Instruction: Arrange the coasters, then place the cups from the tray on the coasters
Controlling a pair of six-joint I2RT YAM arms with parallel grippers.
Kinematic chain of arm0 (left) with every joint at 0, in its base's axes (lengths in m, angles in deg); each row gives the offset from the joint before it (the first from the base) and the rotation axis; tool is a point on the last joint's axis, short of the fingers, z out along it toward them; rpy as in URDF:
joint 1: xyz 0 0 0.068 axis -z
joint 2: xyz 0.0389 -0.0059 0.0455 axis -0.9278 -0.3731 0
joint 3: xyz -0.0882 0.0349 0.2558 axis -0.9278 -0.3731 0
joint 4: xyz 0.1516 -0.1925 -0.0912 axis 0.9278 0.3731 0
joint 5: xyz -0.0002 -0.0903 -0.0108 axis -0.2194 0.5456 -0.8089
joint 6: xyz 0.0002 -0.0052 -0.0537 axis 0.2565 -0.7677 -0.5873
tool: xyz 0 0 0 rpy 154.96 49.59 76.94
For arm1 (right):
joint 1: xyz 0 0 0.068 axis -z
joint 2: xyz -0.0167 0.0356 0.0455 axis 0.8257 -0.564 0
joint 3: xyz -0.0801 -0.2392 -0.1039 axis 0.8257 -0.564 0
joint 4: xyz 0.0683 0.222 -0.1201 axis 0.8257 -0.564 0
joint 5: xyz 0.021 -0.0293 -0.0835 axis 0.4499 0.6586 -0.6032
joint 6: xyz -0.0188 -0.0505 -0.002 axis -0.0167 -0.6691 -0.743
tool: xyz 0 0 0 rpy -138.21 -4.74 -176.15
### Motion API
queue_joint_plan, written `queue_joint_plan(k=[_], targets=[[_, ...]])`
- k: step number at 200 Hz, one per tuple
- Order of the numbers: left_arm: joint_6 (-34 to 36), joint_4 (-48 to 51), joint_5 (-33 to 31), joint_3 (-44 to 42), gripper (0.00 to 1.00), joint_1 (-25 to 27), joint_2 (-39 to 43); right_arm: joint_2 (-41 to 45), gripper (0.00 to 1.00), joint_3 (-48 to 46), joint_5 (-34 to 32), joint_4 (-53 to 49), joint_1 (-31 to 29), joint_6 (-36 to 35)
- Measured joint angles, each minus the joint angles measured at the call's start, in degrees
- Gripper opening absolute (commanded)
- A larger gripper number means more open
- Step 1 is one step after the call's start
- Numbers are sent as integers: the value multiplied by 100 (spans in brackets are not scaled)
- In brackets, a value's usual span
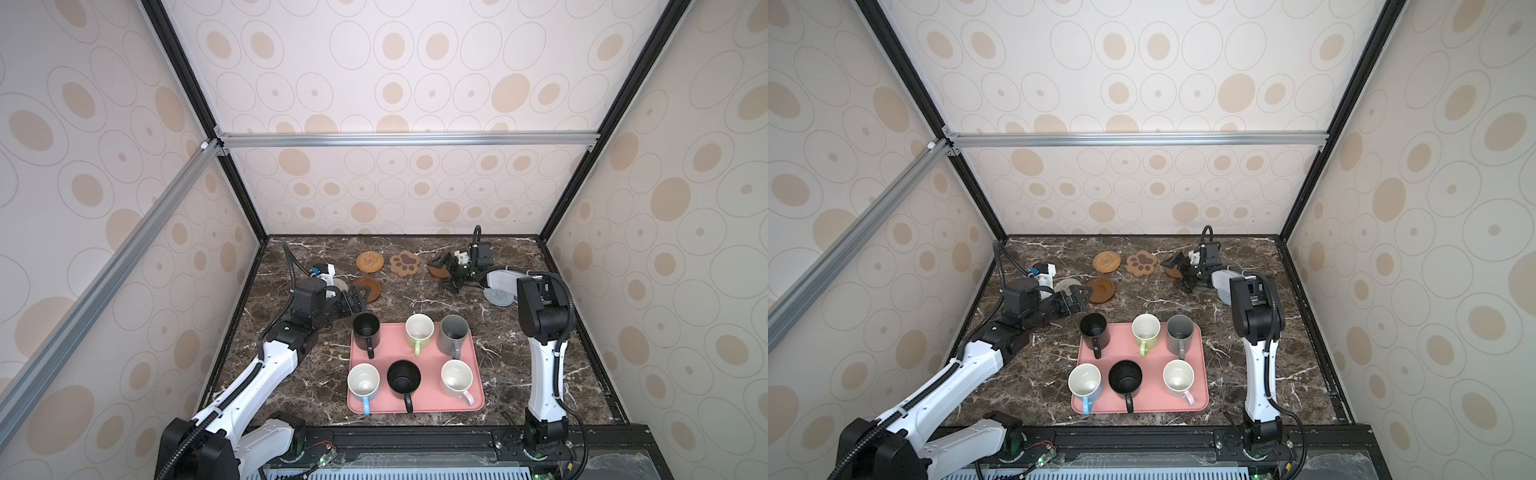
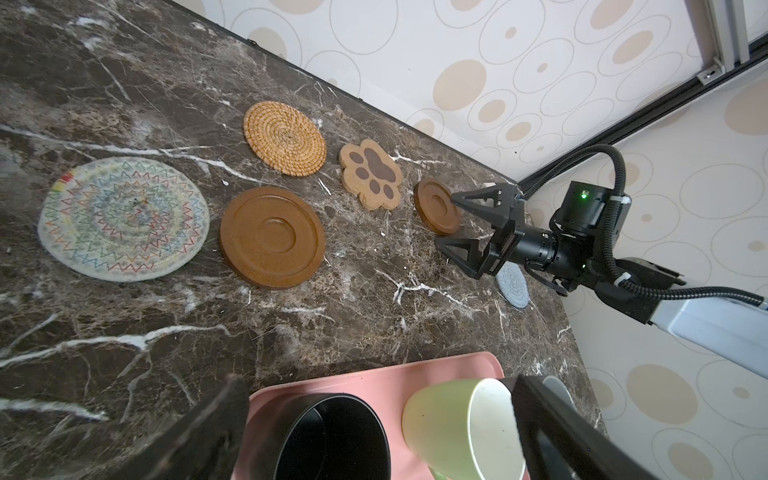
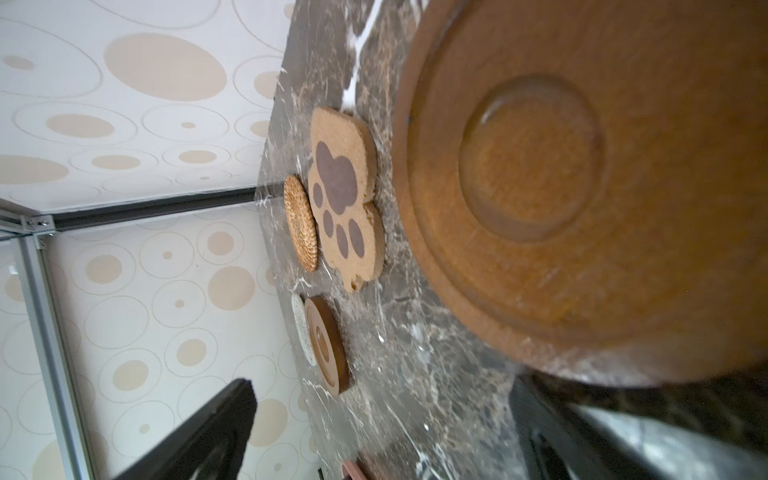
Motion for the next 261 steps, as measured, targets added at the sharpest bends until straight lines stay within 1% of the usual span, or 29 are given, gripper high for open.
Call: queue_joint_plan(k=[35,66,117,216,261], targets=[[0,0,0,0,100,0,0,208,100,2,-96,-767,92,-450],[0,0,0,0,100,0,0,319,100,2,-160,-1034,343,-616],[0,0,2,0,100,0,0,321,100,31,-278,-1043,636,-629],[0,0,0,0,100,0,0,-160,100,601,-289,-863,656,-461],[0,0,0,0,100,0,0,-254,100,675,-278,-695,656,-332]])
